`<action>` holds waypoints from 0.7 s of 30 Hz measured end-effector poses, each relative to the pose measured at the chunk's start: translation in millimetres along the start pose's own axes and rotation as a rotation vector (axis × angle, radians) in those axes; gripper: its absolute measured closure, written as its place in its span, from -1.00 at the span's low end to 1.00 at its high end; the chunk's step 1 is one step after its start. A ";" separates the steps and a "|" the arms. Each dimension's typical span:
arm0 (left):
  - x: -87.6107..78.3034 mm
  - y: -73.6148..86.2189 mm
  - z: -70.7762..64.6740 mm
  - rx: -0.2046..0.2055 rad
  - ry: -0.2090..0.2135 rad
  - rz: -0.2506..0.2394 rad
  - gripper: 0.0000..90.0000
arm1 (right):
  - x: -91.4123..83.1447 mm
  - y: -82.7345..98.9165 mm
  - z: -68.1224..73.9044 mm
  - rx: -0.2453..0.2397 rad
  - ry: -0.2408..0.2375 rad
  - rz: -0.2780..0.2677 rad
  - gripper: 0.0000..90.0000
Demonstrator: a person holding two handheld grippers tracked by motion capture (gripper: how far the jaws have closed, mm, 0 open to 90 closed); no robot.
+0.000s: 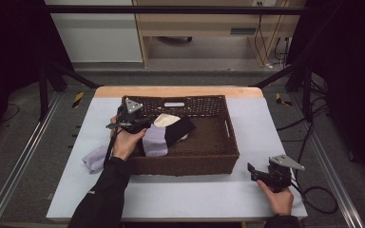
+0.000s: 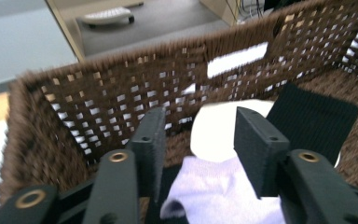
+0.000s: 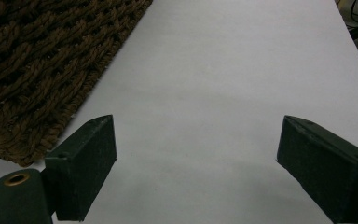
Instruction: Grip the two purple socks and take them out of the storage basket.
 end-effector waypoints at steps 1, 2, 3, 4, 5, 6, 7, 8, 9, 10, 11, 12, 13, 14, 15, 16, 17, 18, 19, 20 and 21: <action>1.7 2.7 0.1 -0.001 0.002 0.012 0.23 | 0.1 0.0 0.0 0.001 0.000 0.002 -0.73; 3.5 5.5 0.1 -0.002 0.005 0.023 0.27 | 0.3 0.0 0.1 0.000 -0.001 0.003 -0.73; 7.3 10.4 0.4 -0.004 0.011 0.051 0.28 | 0.2 0.0 0.1 -0.002 0.000 0.002 -0.73; 7.3 10.4 0.4 -0.004 0.011 0.051 0.29 | 0.2 0.0 0.1 -0.002 0.000 0.002 -0.73; 8.7 11.9 0.7 -0.005 0.014 0.066 0.29 | 0.0 0.0 0.1 0.000 0.000 0.000 -0.73; 9.9 13.0 0.9 -0.006 0.019 0.076 0.28 | 0.0 0.0 0.1 0.001 0.000 0.001 -0.73; 12.6 15.4 0.4 -0.004 0.024 0.094 0.26 | 0.1 0.0 0.1 0.000 0.000 0.002 -0.73; 14.0 17.2 -0.1 0.001 0.025 0.111 0.25 | 0.2 0.0 0.2 0.000 0.000 0.003 -0.73; 15.2 18.5 -0.4 0.010 0.023 0.125 0.23 | 0.2 0.1 0.3 0.000 -0.001 0.003 -0.73; 15.2 18.5 -0.4 0.010 0.023 0.125 0.21 | 0.2 0.1 0.3 0.000 -0.001 0.003 -0.73; 16.2 19.4 -0.4 0.018 0.019 0.135 0.21 | 0.0 0.1 0.4 0.000 0.000 0.003 -0.73; 16.9 20.2 -0.4 0.020 0.016 0.143 0.19 | -0.1 0.1 0.3 -0.001 -0.001 0.001 -0.73; 18.8 21.6 -0.4 0.027 0.010 0.154 0.18 | -0.5 0.1 0.7 0.004 -0.003 0.002 -0.73; 18.8 21.6 -0.4 0.027 0.010 0.154 0.16 | -0.5 0.1 0.7 0.004 -0.003 0.002 -0.73; 21.2 23.4 -0.2 0.037 0.009 0.171 0.15 | -0.4 0.1 0.8 0.004 -0.003 0.002 -0.73; 21.2 23.4 -0.2 0.037 0.009 0.171 0.13 | -0.4 0.1 0.8 0.004 -0.003 0.002 -0.73; 22.4 24.3 0.0 0.036 0.015 0.180 0.13 | -0.3 0.1 0.7 0.002 -0.003 0.002 -0.73; 24.5 26.2 1.0 0.026 0.020 0.194 0.11 | -0.3 0.1 0.6 0.001 -0.002 0.002 -0.73; 25.5 27.2 1.2 0.025 0.022 0.204 0.11 | -0.4 0.1 0.8 0.003 -0.003 0.003 -0.73; 26.2 27.9 1.4 0.031 0.025 0.213 0.11 | 0.0 0.0 0.4 -0.002 -0.001 0.001 -0.73; 26.8 28.3 1.4 0.037 0.030 0.218 0.11 | 0.0 0.0 0.3 -0.001 -0.001 0.002 -0.73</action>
Point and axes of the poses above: each handheld gripper's, and its own axes: x roughly forward along the jaws, y roughly out of its underside, z roughly to its left, the point moved 3 cm from there along x, roughly forward along the jaws, and after that the axes turned 7 degrees about x, right-handed, at the moved point
